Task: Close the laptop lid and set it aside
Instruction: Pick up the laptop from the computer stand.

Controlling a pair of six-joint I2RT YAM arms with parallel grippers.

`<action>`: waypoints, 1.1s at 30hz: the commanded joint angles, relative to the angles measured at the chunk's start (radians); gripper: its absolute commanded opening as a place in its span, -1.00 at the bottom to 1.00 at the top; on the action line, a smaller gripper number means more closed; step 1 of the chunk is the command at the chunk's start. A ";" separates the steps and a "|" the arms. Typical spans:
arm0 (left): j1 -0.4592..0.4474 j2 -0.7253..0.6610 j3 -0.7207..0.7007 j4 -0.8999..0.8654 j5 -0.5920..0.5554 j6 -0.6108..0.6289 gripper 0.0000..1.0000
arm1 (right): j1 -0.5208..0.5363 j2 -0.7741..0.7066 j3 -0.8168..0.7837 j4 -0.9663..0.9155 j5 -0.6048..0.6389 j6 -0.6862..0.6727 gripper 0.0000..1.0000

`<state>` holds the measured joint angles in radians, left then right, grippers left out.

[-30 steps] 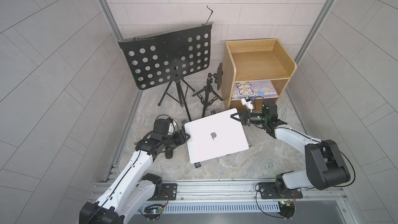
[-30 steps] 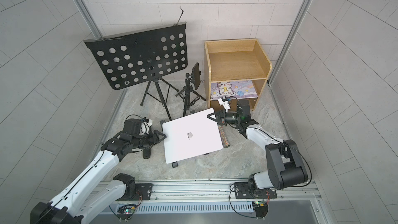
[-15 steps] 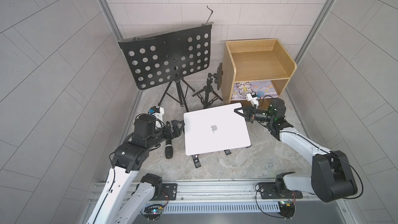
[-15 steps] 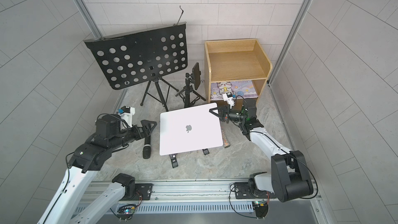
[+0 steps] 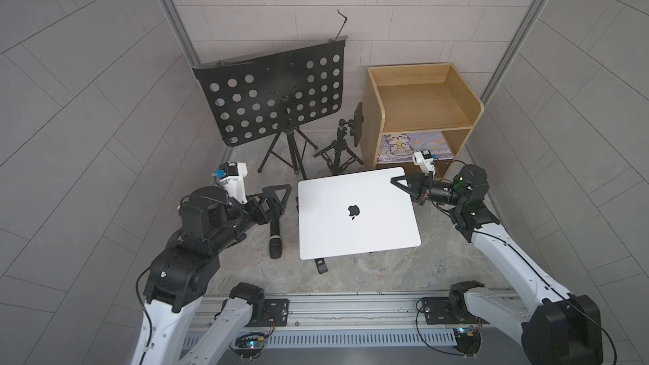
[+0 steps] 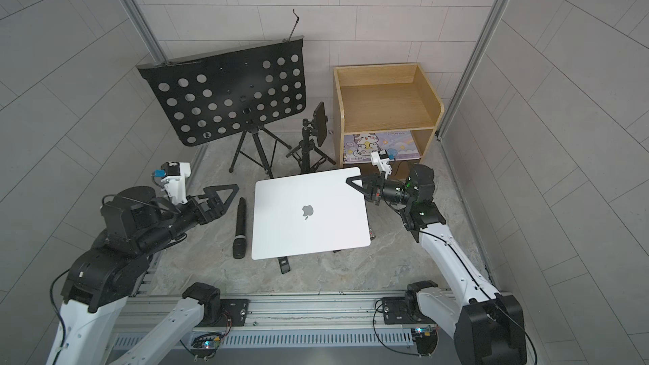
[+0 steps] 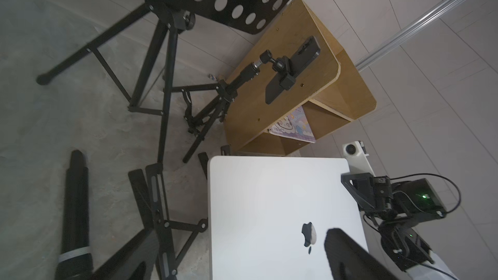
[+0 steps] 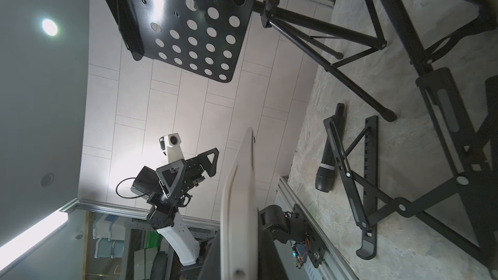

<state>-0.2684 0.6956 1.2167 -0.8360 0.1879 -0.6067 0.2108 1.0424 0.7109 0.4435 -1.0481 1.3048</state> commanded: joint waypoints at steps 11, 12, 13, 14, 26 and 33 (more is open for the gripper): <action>0.130 0.065 -0.048 0.011 0.314 -0.198 0.94 | -0.042 -0.044 0.187 0.090 0.070 0.247 -1.00; 0.143 0.069 -0.048 0.023 0.344 -0.212 0.92 | -0.042 -0.038 0.197 0.099 0.073 0.256 -1.00; 0.151 0.070 -0.057 0.062 0.377 -0.240 0.90 | -0.042 -0.031 0.210 0.105 0.074 0.266 -1.00; 0.156 0.065 -0.070 0.118 0.412 -0.278 0.89 | -0.042 -0.024 0.218 0.119 0.080 0.281 -1.00; 0.159 0.124 -0.171 0.679 0.654 -0.703 0.30 | -0.042 0.032 0.295 0.187 0.097 0.332 -1.00; 0.159 0.156 -0.187 0.755 0.696 -0.743 -0.14 | -0.042 0.043 0.304 0.197 0.098 0.332 -1.00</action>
<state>-0.1131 0.8536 1.0386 -0.1577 0.8352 -1.3182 0.1707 1.1007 0.9546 0.5255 -0.9909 1.5757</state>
